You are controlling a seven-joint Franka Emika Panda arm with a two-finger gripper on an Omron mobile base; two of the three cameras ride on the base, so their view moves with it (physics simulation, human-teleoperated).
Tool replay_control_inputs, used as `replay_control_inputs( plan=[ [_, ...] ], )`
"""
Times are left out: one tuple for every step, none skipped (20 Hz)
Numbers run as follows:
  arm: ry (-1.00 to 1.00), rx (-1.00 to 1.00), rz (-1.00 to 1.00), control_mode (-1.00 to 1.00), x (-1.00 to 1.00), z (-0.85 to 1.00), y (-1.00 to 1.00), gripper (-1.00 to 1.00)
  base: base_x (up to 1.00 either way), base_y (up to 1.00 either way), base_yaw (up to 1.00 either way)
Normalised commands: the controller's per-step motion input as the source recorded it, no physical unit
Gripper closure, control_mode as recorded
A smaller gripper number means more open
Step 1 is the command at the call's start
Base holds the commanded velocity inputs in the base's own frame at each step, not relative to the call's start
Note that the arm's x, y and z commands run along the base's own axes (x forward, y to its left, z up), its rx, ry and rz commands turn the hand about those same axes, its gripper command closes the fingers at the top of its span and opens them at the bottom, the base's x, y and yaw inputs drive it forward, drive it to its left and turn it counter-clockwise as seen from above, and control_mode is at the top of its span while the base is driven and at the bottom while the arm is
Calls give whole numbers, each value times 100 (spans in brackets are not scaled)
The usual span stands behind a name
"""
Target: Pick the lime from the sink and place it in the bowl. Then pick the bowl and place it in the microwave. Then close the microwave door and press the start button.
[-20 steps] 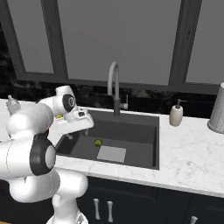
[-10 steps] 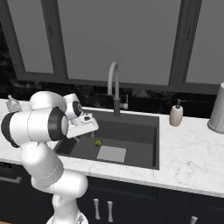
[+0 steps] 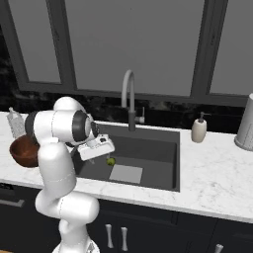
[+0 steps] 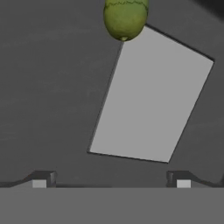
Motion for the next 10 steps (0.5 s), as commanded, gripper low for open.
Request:
replay_control_inputs(
  plan=[
    [-5,0,0,-100,33,-44,0,-100,0,0,0],
    [-9,0,0,-100,23,-39,0,-100,0,0,0],
    [-8,0,0,-100,29,-41,0,-100,0,0,0],
    [-6,0,0,-100,37,-39,0,-100,0,0,0],
    [-5,0,0,-100,32,-49,0,-100,0,0,0],
    [-5,0,0,-100,46,-44,0,-100,0,0,0],
    [-3,0,0,-100,52,-42,0,-100,0,0,0],
    [-5,0,0,-100,44,-36,-6,-100,0,0,0],
    [-6,0,0,-100,42,-32,-8,-100,0,0,0],
    [-3,0,0,-100,52,-36,-9,-100,0,0,0]
  ],
)
